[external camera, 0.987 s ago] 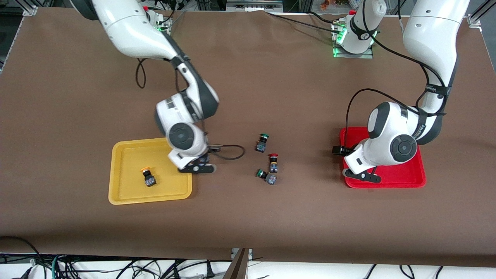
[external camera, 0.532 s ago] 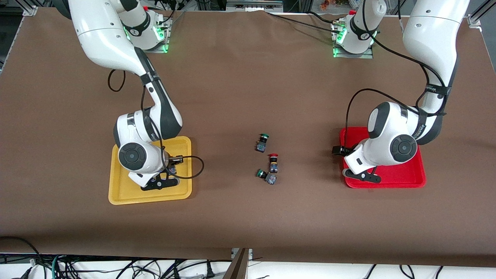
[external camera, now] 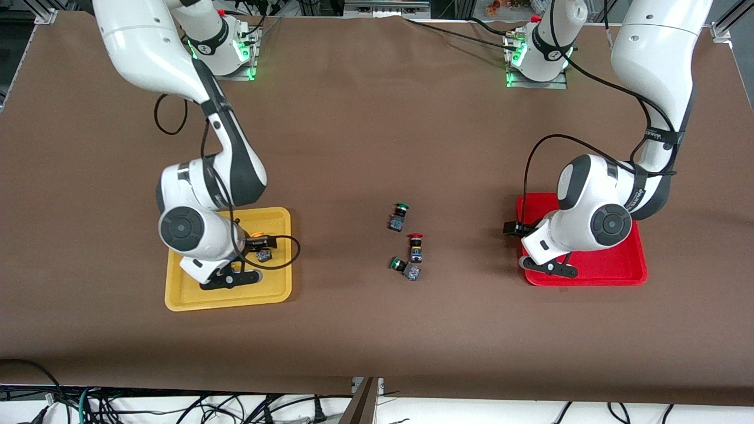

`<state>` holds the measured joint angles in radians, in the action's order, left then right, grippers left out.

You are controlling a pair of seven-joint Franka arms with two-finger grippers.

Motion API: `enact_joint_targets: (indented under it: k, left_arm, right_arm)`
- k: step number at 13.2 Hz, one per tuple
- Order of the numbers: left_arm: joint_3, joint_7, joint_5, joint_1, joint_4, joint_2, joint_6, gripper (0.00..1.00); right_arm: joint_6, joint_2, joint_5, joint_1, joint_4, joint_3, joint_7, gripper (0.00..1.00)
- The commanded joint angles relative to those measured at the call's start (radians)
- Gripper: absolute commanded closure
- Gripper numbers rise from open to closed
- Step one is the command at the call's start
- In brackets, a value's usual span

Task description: Place red and yellow buttons in trays

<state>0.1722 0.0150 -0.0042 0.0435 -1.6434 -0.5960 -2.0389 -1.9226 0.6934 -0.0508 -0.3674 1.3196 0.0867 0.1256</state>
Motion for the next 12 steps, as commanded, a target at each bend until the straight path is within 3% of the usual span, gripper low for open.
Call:
enact_joint_targets:
  k: [1, 3, 6, 10, 12]
  left_arm:
    - [-0.002, 0.019, 0.0, 0.01, 0.017, 0.007, 0.009, 0.0]
    - [0.015, 0.029, -0.01, 0.044, 0.049, 0.007, 0.008, 0.0]
    - [0.015, 0.262, -0.005, 0.18, 0.173, -0.074, -0.006, 0.0]
    - [0.01, 0.391, 0.004, 0.304, 0.202, -0.171, -0.292, 0.0]
    - [0.007, 0.413, 0.006, 0.317, 0.197, -0.212, -0.357, 0.0]
  right_arm:
    - [0.089, -0.116, 0.003, 0.007, 0.026, 0.019, -0.027, 0.01]
    - [0.149, -0.179, -0.007, 0.015, 0.026, 0.025, -0.03, 0.0]
    - [0.272, -0.274, -0.009, 0.013, 0.033, 0.024, -0.02, 0.0]
    - [0.289, -0.429, -0.012, 0.019, 0.145, 0.054, -0.049, 0.0]
    - [0.272, -0.483, -0.026, 0.024, 0.209, 0.071, -0.069, 0.0]
